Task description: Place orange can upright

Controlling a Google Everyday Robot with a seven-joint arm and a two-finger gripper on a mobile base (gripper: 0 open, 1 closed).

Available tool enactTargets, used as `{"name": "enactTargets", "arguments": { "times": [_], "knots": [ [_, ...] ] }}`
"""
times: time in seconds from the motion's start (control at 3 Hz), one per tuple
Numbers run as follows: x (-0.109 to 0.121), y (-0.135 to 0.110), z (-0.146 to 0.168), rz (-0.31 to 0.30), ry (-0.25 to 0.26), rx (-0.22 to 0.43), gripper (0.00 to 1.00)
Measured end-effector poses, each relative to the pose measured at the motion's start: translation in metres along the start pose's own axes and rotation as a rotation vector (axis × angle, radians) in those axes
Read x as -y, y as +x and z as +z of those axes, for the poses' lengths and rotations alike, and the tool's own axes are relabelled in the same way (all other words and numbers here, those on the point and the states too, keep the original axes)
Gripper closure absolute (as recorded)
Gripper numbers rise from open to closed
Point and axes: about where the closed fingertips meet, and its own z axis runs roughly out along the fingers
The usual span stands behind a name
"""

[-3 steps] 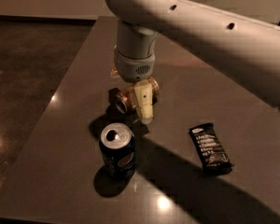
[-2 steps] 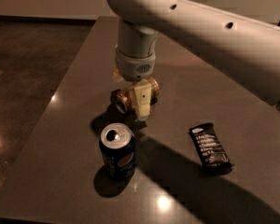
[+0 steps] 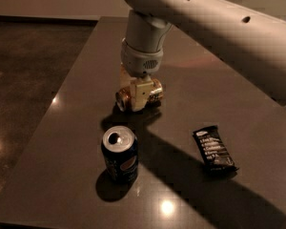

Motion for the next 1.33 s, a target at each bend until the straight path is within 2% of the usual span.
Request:
{"name": "enactTargets", "arguments": {
  "times": [0.33,0.67,1.0,1.33],
  "knots": [
    [0.007,0.005,-0.018,0.069,0.023,0.1,0.87],
    [0.019,0.024,-0.04,0.206,0.042,0.258,1.0],
    [0.031,0.04,-0.06,0.363,0.09,0.452,1.0],
    [0.038,0.047,-0.08,0.488,0.158,0.642,1.0]
  ]
}}
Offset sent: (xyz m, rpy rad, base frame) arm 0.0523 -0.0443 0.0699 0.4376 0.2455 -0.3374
